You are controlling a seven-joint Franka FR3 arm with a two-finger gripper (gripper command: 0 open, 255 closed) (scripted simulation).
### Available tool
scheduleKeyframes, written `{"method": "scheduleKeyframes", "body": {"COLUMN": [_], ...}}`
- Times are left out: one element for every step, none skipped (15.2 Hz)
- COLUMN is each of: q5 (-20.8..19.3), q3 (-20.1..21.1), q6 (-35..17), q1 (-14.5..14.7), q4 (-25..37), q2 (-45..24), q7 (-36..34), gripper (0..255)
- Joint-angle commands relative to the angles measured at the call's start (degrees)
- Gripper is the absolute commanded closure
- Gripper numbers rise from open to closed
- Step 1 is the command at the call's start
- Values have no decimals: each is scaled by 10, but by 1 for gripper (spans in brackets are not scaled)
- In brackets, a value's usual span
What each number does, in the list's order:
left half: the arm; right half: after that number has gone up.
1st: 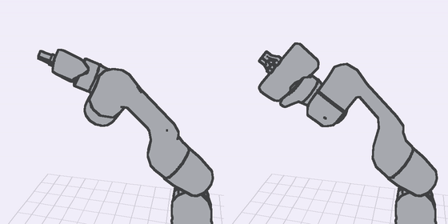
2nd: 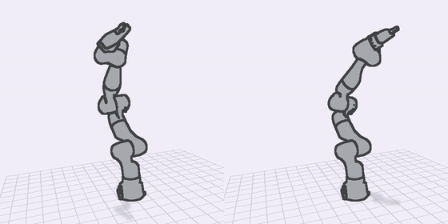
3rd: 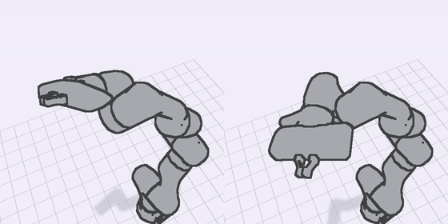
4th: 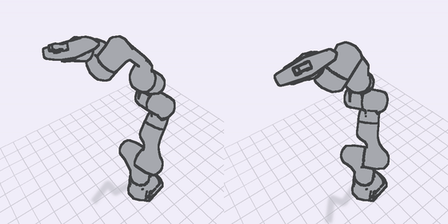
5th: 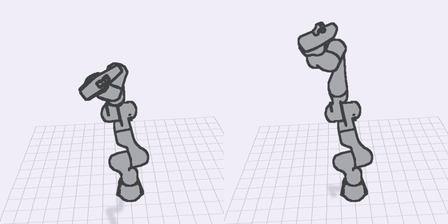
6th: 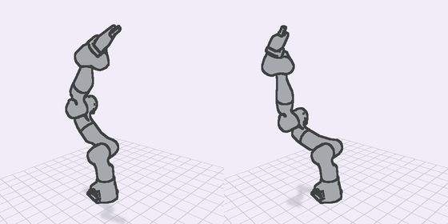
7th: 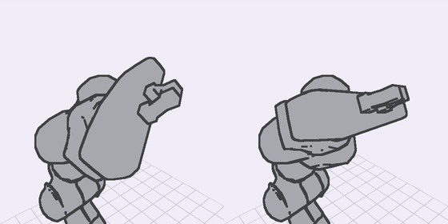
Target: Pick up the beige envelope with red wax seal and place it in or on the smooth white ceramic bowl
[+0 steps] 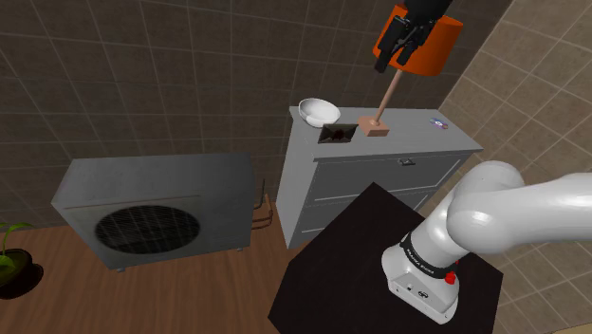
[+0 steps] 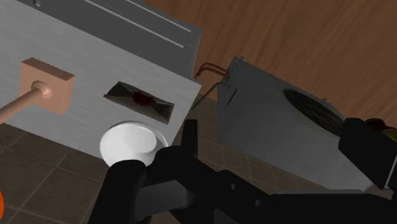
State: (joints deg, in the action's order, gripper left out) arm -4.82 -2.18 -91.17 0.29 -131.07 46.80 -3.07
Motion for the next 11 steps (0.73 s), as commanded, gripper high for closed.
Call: {"method": "scheduleKeyframes", "body": {"q5": [0, -7, -14, -21, -29, -36, -43, -50, -57, -63, -69], "q3": [0, -14, -29, -44, -59, -74, -89, -104, -119, -135, -151], "q6": [0, -12, -25, -37, -50, -63, -77, -90, -104, -118, -132], "q1": [0, 3, 7, 10, 13, 16, 19, 23, 26, 30, 33], "q4": [0, -13, -26, -37, -47, -56, -64, -71, -78, -83, -87], "q2": [0, 0, -2, -4, -8, -13, -19, -27, -35, -45, -56], "q7": [0, 26, 51, 77, 102, 128, 154, 179, 205, 230, 256], "gripper": [0, 0, 0, 0, 0, 0, 0, 0, 0, 0, 0]}}
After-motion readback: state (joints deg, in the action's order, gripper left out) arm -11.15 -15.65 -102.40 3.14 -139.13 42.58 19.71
